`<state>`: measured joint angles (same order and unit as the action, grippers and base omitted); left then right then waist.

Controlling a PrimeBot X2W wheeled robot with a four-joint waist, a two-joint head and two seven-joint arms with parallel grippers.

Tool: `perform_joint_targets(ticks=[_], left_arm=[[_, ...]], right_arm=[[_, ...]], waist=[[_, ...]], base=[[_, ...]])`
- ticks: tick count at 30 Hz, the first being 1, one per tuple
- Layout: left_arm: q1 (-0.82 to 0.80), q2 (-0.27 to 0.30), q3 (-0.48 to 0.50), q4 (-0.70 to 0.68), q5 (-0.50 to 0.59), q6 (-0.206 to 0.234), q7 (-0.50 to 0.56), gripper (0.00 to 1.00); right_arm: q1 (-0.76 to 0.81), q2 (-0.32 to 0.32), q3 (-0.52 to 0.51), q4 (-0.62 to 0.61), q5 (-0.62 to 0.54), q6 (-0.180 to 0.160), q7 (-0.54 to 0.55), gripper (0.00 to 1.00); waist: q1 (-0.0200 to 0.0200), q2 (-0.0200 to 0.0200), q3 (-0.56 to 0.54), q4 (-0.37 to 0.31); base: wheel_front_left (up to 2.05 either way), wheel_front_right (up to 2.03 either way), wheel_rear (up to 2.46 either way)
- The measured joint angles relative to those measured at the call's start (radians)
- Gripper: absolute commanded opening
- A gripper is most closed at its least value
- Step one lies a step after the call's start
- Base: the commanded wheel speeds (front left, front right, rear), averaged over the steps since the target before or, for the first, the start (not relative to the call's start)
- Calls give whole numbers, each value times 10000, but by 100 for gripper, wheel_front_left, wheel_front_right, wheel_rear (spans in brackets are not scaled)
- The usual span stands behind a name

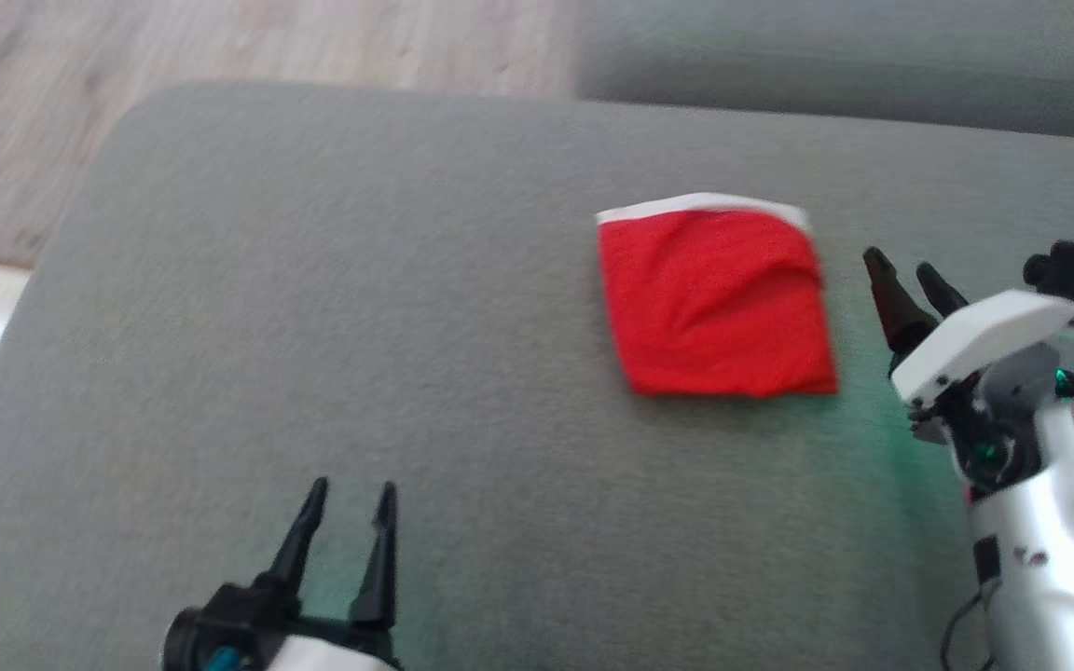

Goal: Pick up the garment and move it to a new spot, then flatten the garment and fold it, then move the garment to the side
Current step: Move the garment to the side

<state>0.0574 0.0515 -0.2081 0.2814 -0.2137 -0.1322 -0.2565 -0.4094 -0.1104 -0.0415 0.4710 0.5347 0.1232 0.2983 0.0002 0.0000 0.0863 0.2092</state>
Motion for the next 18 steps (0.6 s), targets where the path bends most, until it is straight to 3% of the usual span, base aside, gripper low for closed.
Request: perform_joint_targets(ticks=[5,10,12,18], left_arm=[[-239,-6,-679,52,-119,0,0,100],[-307,-4,-888,79,-244,0,0,100],[-307,-4,-844,73,-244,0,0,100],[-343,-4,-631,-54,-244,0,0,100]], right_arm=[[-788,0,-932,1751,-326,0,1149,100],[-1438,38,-1820,3411,-1099,0,1185,100],[-1843,151,-2082,3676,-698,0,1129,0],[-2154,451,-1730,3756,-510,0,667,0]], waist=[[0,0,427,809],[-2,0,798,1521],[-1,0,903,1533],[-2,0,977,952]], base=[[0,0,0],[0,0,0],[0,0,0],[0,0,0]])
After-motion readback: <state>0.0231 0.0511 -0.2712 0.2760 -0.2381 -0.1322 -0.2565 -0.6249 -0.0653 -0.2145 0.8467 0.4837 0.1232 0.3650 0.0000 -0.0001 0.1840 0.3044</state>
